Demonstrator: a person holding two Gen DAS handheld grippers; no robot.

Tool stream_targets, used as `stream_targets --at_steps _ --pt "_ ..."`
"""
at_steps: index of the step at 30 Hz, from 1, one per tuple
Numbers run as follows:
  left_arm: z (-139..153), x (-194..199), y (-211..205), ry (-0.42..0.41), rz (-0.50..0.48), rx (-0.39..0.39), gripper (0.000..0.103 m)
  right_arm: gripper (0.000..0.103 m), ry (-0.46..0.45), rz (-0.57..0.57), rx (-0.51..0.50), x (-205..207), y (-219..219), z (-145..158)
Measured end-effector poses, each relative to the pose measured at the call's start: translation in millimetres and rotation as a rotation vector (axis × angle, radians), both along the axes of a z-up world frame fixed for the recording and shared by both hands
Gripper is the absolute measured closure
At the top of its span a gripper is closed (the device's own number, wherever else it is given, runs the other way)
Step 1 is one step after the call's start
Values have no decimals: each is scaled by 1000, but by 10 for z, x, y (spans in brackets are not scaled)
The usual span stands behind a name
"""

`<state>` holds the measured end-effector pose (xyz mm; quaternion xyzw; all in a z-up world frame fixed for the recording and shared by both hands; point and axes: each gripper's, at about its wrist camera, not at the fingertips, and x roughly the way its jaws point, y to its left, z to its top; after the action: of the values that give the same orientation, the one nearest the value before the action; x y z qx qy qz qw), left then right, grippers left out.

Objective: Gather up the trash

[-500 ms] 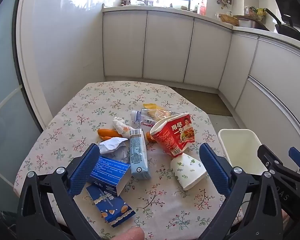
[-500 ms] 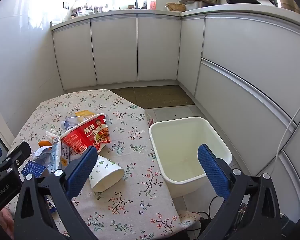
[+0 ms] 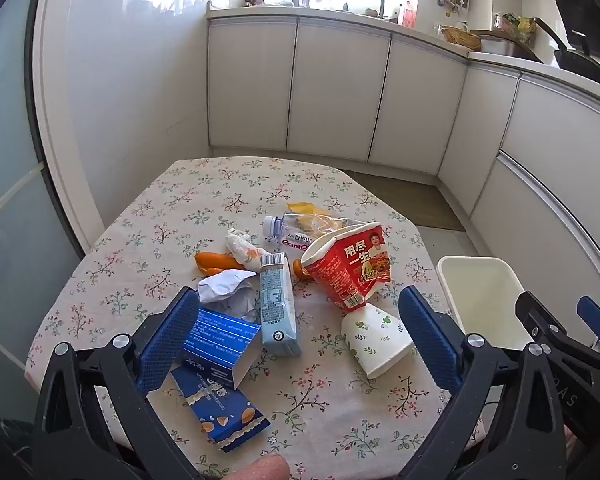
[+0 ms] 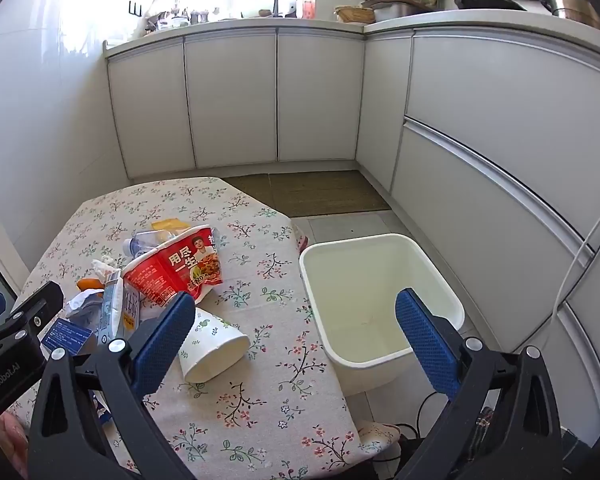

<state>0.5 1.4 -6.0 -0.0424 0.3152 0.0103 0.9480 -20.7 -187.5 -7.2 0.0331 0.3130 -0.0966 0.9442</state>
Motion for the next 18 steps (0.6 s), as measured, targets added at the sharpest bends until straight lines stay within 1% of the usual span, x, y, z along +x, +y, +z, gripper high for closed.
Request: stream_targets --at_steps 14,18 --pt "11 16 22 6 -3 -5 7 5 0 3 -6 -6 12 -37" --pt "-31 3 -1 7 2 -5 7 5 2 4 -5 -7 13 -34"
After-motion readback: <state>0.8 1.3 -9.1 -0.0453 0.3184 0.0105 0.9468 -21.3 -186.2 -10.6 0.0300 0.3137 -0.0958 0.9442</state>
